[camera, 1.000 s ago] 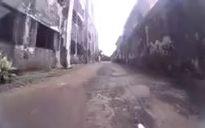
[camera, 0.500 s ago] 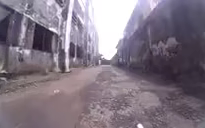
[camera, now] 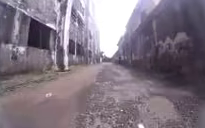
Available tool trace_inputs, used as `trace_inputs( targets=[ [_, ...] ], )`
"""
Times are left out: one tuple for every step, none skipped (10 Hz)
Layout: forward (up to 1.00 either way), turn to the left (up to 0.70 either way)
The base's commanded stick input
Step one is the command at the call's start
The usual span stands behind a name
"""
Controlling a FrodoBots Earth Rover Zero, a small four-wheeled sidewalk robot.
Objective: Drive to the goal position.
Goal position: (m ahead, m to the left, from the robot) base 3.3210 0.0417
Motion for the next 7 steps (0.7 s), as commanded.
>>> trace_inputs(
  targets=[
    [0.70, -0.19],
    [0.70, 0.00],
    [0.70, 0.00],
    [0.70, 0.00],
    [0.70, 0.00],
    [0.70, 0.00],
    [0.70, 0.00]
  ],
)
